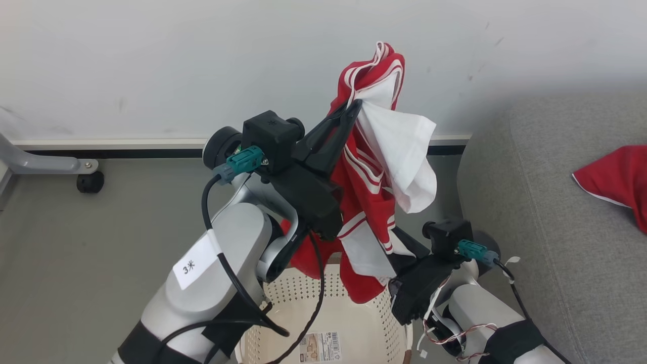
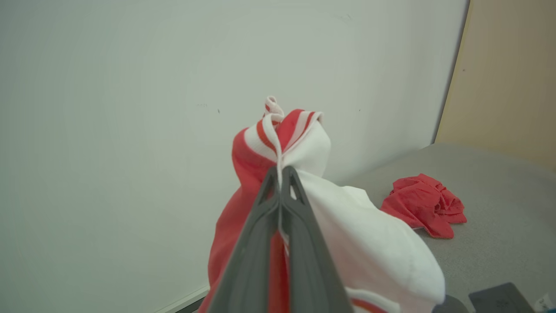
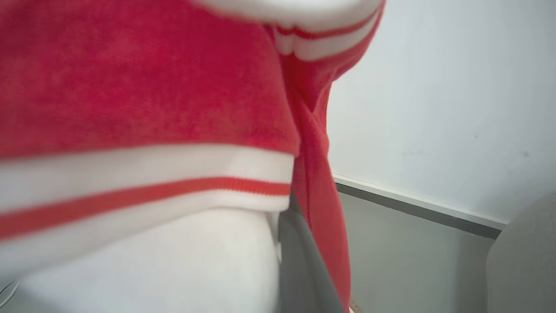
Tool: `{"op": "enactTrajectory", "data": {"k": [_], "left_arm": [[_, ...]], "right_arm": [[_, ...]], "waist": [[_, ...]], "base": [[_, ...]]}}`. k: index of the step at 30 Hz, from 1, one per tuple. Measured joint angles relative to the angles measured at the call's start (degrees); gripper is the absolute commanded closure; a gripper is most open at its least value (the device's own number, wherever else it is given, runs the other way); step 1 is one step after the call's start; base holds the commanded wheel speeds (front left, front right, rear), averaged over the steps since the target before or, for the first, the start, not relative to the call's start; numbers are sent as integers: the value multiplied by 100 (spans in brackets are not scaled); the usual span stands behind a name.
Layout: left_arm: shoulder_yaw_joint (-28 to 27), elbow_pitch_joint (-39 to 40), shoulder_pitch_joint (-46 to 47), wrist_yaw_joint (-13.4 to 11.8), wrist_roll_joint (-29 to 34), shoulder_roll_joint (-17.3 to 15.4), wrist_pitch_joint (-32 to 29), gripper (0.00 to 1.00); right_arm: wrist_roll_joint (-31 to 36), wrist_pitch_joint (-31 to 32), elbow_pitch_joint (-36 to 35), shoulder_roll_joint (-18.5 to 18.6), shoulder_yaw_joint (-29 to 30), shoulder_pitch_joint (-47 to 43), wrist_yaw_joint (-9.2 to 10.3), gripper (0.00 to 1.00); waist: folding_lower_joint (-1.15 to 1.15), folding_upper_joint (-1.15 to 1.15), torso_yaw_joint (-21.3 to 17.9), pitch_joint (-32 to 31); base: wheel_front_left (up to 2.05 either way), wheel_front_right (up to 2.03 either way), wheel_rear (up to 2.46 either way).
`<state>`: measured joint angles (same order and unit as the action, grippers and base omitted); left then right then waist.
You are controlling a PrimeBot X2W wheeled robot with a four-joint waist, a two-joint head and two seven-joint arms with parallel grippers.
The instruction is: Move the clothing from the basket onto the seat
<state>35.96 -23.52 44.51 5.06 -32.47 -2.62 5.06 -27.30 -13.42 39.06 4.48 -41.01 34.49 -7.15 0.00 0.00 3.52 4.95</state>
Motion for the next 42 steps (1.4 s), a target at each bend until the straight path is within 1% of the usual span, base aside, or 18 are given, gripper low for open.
{"op": "enactTrajectory", "data": {"k": [6, 12, 13, 14, 15, 17, 19, 20, 21, 23, 25, 29, 33, 39, 42], "left_arm": [[-43, -31, -174, -31, -15, -114, -10, 100], [-46, -85, -428, -55, -24, -223, -43, 100], [-46, -88, -476, -63, -25, -240, -43, 92], [-44, -92, -523, -82, -25, -248, -43, 76], [-42, -112, -559, -103, -25, -263, -43, 73], [-38, -115, -654, -104, -26, -287, -44, 60], [-27, -116, -772, -110, -31, -305, -47, 44], [-22, -116, -823, -111, -33, -309, -53, 15], [-18, -116, -870, -113, -34, -312, -62, 0], [-8, -114, -933, -153, -67, -319, -65, 0], [3, -85, -1014, -154, -77, -327, -65, 0], [68, 35, -1229, -154, -77, -364, -64, 0], [156, 109, -1363, -153, -77, -427, -67, 0], [174, 299, -1477, -153, -75, -500, -44, 0], [166, 417, -1481, -153, -75, -531, -11, 0]], "right_arm": [[-159, -53, 30, -7, 143, 9, 0, 100], [-246, -80, -1, 13, 412, -10, 0, 100], [-249, -81, -14, 24, 460, -20, 0, 100], [-253, -82, -35, 42, 519, -30, 0, 100], [-254, -84, -69, 71, 581, -39, 0, 100], [-277, -85, -196, 141, 743, -55, 0, 100], [-301, -85, -323, 221, 898, -57, 1, 100], [-301, -85, -382, 264, 971, -57, 2, 100], [-301, -85, -444, 314, 1040, -59, 9, 100], [-301, -86, -580, 413, 1167, -62, 18, 100], [-301, -86, -756, 511, 1321, -81, 58, 100], [-288, -86, -1140, 766, 1563, -123, 73, 100], [-238, -86, -1532, 934, 1825, -141, 125, 100], [-238, -98, -2326, 1128, 2280, -378, 252, 100], [-232, -123, -2781, 1204, 2455, -548, 267, 100]], "waist": [[0, 0, -88, -18], [0, 0, -231, -61], [0, 0, -258, -70], [0, 0, -284, -79], [0, 0, -312, -88], [0, 0, -369, -106], [0, 0, -434, -125], [0, 0, -467, -134], [0, 0, -501, -144], [0, 0, -568, -164], [0, 0, -634, -186], [0, 0, -777, -215], [0, 0, -932, -225], [0, 0, -1190, -213], [0, 0, -1330, -198]], "base": [[0, 0, 0], [0, 0, 0], [0, 0, 0], [0, 0, 0], [0, 0, 0], [0, 0, 0], [0, 0, 0], [0, 0, 0], [0, 0, 0], [0, 0, 0], [0, 0, 0], [0, 0, 0], [0, 0, 0], [0, 0, 0], [0, 0, 0]]}}
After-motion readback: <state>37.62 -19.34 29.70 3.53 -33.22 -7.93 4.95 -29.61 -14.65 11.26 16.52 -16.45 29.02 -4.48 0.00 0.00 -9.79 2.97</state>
